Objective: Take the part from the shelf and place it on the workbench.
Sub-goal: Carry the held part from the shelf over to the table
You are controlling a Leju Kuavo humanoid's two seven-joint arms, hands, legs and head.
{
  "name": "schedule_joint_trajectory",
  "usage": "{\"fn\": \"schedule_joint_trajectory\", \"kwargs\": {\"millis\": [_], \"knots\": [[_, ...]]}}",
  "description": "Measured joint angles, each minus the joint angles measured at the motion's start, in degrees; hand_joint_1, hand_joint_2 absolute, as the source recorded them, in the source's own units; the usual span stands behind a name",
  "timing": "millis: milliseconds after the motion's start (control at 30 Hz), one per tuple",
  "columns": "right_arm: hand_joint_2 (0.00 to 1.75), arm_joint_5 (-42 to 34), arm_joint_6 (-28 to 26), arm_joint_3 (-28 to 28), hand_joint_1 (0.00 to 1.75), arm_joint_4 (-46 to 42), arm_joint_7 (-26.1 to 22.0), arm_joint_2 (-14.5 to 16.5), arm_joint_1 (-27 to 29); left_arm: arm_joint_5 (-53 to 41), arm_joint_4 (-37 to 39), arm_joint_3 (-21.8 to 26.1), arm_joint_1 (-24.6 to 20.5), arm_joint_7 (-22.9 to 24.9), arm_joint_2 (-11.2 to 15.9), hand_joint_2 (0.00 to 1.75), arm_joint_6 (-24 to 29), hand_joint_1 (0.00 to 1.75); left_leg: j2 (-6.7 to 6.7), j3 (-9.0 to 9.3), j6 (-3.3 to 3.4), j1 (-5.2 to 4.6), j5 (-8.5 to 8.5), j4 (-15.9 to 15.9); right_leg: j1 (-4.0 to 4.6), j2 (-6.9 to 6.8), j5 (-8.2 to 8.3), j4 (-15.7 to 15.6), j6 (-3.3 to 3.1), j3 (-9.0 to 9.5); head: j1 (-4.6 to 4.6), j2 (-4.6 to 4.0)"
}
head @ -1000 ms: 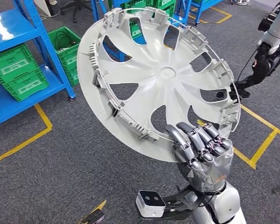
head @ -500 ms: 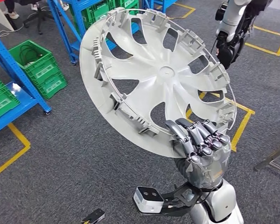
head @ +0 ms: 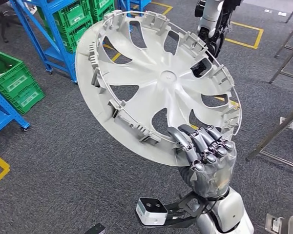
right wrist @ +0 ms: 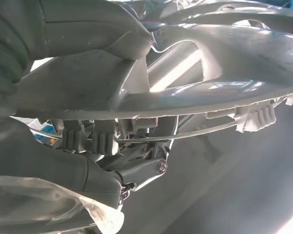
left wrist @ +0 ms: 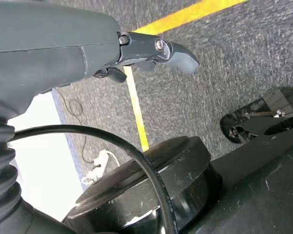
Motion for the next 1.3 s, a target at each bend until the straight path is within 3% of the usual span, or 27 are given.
{"fn": "schedule_joint_trajectory", "kwargs": {"millis": [67,100,167,200,267,333,367,400,467,533,600,667,700,767,833,900,933,967,1033,1100,1167,1233,1300], "knots": [[1.75,0.01,0.0,0.38,1.75,0.05,0.29,-0.17,-0.45,-0.16,0.01,-0.01,0.19,-0.22,0.09,1.75,-0.02,0.0,1.0,0.4,-0.53,-0.33,-0.43,0.0,0.7,-2.32,1.12,-5.56,-0.85,3.18,-0.02,0.0],[1.75,0.01,0.0,0.6,1.75,0.09,0.54,-0.26,-0.67,-0.22,0.02,-0.02,0.29,-0.4,0.15,1.75,-0.03,0.0,1.54,0.56,-0.79,-0.52,-0.55,-0.13,1.01,-2.86,0.86,-6.39,-1.23,3.67,-0.05,0.0],[1.75,0.01,0.0,0.94,1.75,0.17,1.07,-0.47,-0.91,-0.29,0.02,-0.06,0.39,-0.78,0.25,1.75,-0.09,0.0,2.62,1.08,-1.3,-0.7,-0.82,-0.57,0.94,-1.68,0.95,-6.82,-1.88,3.85,-0.16,0.0],[1.75,0.0,0.0,1.08,1.75,0.2,1.35,-0.57,-0.98,-0.32,0.02,-0.09,0.44,-0.92,0.29,1.75,-0.19,0.0,2.29,1.29,-1.54,-0.68,-1.3,-0.36,0.75,-1.02,1.05,-7.11,-2.16,4.02,-0.22,0.0],[1.75,-0.03,0.0,1.56,1.75,0.34,1.94,-0.72,-1.19,-0.27,0.02,-0.12,0.56,-1.44,0.36,1.75,-0.59,0.0,-0.05,0.12,-1.88,-0.62,-3.83,3.46,0.34,0.27,1.26,-7.65,-2.72,4.42,-0.53,0.0],[1.75,-0.03,0.0,2.06,1.75,0.61,2.41,-0.82,-1.36,-0.15,0.02,-0.06,0.43,-1.95,0.44,1.75,-1.1,0.0,-2.28,-3.28,-1.9,-0.68,-7.22,11.22,0.33,1.54,1.25,-7.7,-3.0,4.55,-0.78,0.0],[1.75,-0.03,0.0,2.22,1.75,0.74,2.54,-0.89,-1.38,-0.11,0.02,-0.02,0.29,-2.06,0.51,1.75,-1.3,0.0,-2.61,-4.74,-1.91,-0.73,-8.06,14.29,0.34,2.24,1.22,-7.69,-3.04,4.63,-0.8,0.0],[1.75,-0.02,0.0,2.4,1.75,0.89,2.61,-0.98,-1.4,-0.08,0.02,0.0,0.17,-2.13,0.58,1.75,-1.47,0.0,-2.75,-5.44,-1.9,-0.78,-7.77,15.6,0.35,3.01,1.18,-7.67,-3.06,4.77,-0.8,0.0],[1.75,-0.02,0.0,2.87,1.75,1.17,2.93,-1.19,-1.47,-0.1,0.03,-0.01,0.2,-2.21,0.67,1.75,-1.73,0.0,-3.11,-4.21,-1.87,-0.71,-3.9,11.91,0.3,4.64,1.07,-7.53,-2.96,5.12,-0.81,0.0],[1.75,-0.02,0.0,3.46,1.75,1.42,3.6,-1.39,-1.71,-0.32,0.11,-0.05,0.48,-2.37,0.72,1.75,-1.71,0.0,-5.1,-1.79,-1.86,-0.35,0.02,5.07,0.3,6.16,0.9,-7.06,-2.61,4.96,-0.79,0.0],[1.75,-0.03,0.0,4.08,1.75,1.63,4.45,-1.6,-2.19,-0.81,0.24,-0.2,0.67,-2.76,0.82,1.75,-1.26,0.0,-6.81,-0.71,-1.56,-0.19,0.45,1.32,0.26,7.35,1.09,-6.6,-1.99,4.09,-0.78,0.0],[1.75,-0.03,0.0,4.58,1.75,1.78,5.27,-1.92,-2.57,-1.27,0.28,-0.44,0.74,-3.26,0.96,1.75,-0.7,0.0,-6.38,-0.65,-0.9,-0.28,0.06,0.44,0.11,8.25,1.54,-6.6,-1.27,3.44,-0.8,0.0],[1.75,-0.03,0.0,4.79,1.75,1.83,5.67,-2.16,-2.67,-1.4,0.28,-0.55,0.79,-3.5,1.08,1.75,-0.49,0.0,-5.89,-0.62,-0.55,-0.24,0.26,0.3,0.16,7.72,1.43,-6.39,-0.98,3.07,-0.73,0.0],[1.75,-0.02,0.0,5.28,1.75,1.88,6.36,-2.68,-3.02,-1.51,0.28,-0.73,1.01,-3.89,1.32,1.75,-0.2,0.0,-4.62,-0.49,0.11,-0.1,0.53,0.01,0.31,5.15,-0.36,-3.2,-0.49,1.25,-0.32,0.0],[1.75,-0.01,0.0,5.81,1.75,1.93,6.76,-3.09,-3.32,-1.51,0.28,-0.8,1.25,-4.08,1.56,1.75,0.0,0.0,-3.25,-0.45,0.43,-0.24,0.48,0.0,0.24,2.71,-3.61,4.06,-0.07,-2.28,0.02,0.0],[1.75,-0.01,0.0,6.18,1.75,2.07,7.04,-3.49,-3.38,-1.51,0.28,-0.81,1.38,-4.17,1.73,1.75,0.07,0.0,-1.84,-0.31,0.54,-0.33,0.3,0.0,0.11,2.18,-4.86,9.32,0.11,-4.94,0.02,0.0],[1.75,-0.02,0.0,6.28,1.75,2.15,7.18,-3.69,-3.39,-1.5,0.28,-0.83,1.43,-4.22,1.78,1.75,0.09,0.0,-1.19,-0.15,0.56,-0.36,0.16,0.01,0.09,2.04,-4.01,9.0,0.06,-4.81,0.03,0.0],[1.75,-0.02,0.0,6.37,1.75,2.21,7.33,-3.86,-3.42,-1.49,0.28,-0.84,1.49,-4.29,1.8,1.75,0.11,0.0,-0.56,0.11,0.52,-0.38,-0.04,0.0,0.13,1.73,-2.28,6.35,-0.1,-3.45,0.02,0.0],[1.75,-0.02,0.0,6.63,1.75,2.25,7.68,-4.04,-3.62,-1.47,0.29,-0.86,1.68,-4.62,1.81,1.75,0.16,0.0,0.58,0.65,0.23,-0.53,-0.55,0.0,0.66,-0.48,0.74,-1.47,-0.73,0.91,0.03,0.0],[1.75,-0.03,-0.01,6.97,1.75,2.27,8.01,-4.13,-4.0,-1.44,0.3,-0.87,1.95,-5.1,1.9,1.75,0.18,0.0,1.63,0.96,-0.21,-0.8,-0.95,-0.1,1.36,-2.37,1.27,-5.9,-1.53,3.49,-0.05,0.0],[1.75,-0.02,-0.02,7.21,1.75,2.29,8.38,-4.3,-4.22,-1.45,0.31,-0.92,2.09,-5.53,1.99,1.75,0.21,0.0,2.82,1.38,-0.66,-0.99,-1.14,-0.43,1.56,-1.74,0.96,-6.55,-2.18,3.77,-0.17,0.0],[1.75,-0.03,-0.02,7.33,1.75,2.31,8.68,-4.48,-4.3,-1.47,0.31,-1.04,2.14,-5.87,2.08,1.75,0.38,0.0,1.93,1.64,-1.19,-0.93,-2.04,0.25,1.21,-0.48,1.11,-7.12,-2.71,4.11,-0.33,0.0],[1.75,-0.08,-0.02,7.41,1.75,2.34,8.84,-4.55,-4.45,-1.29,0.31,-1.13,2.11,-6.19,2.09,1.75,0.6,0.0,-0.83,-0.3,-1.57,-0.79,-4.77,5.02,0.83,0.69,1.22,-7.53,-3.23,4.46,-0.56,0.0]]}}
